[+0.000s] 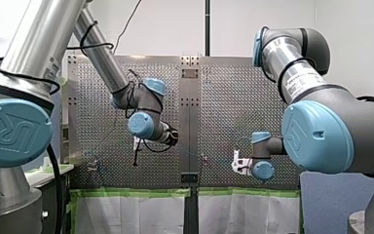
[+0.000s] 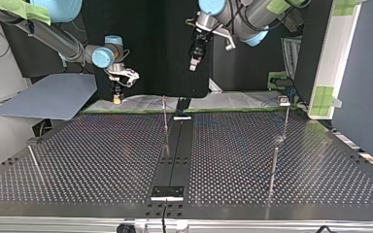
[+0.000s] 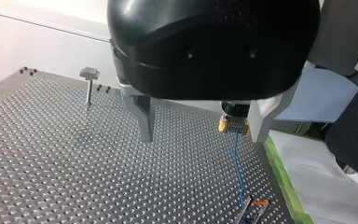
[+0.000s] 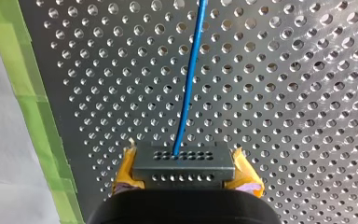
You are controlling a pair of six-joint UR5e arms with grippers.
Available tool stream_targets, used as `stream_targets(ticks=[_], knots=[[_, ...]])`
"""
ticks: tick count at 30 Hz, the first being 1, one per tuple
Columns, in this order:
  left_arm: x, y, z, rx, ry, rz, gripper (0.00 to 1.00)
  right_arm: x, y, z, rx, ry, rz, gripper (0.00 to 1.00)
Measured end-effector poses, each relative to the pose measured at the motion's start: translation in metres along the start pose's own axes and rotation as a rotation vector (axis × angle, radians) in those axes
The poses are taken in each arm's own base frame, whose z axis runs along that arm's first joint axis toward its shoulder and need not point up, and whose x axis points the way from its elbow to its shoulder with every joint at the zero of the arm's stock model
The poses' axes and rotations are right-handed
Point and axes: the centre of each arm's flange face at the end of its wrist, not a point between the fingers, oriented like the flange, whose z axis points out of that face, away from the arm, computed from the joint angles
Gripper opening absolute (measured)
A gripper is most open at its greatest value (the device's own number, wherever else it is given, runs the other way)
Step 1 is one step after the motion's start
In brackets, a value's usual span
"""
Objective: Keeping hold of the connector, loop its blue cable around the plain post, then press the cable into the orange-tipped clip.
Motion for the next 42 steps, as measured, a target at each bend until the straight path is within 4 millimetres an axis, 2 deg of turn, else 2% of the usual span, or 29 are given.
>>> stream_targets(ticks=[15,42], knots=[[-0.002,0.015,-0.058,0.009,0.002,0.009,0.99,-0.004,0.002,-0.003,-0.019,-0.032,-0.011,0.13],[-0.002,0.016,-0.061,0.009,0.004,0.010,0.99,-0.004,0.002,-0.004,-0.018,-0.033,-0.011,0.13]])
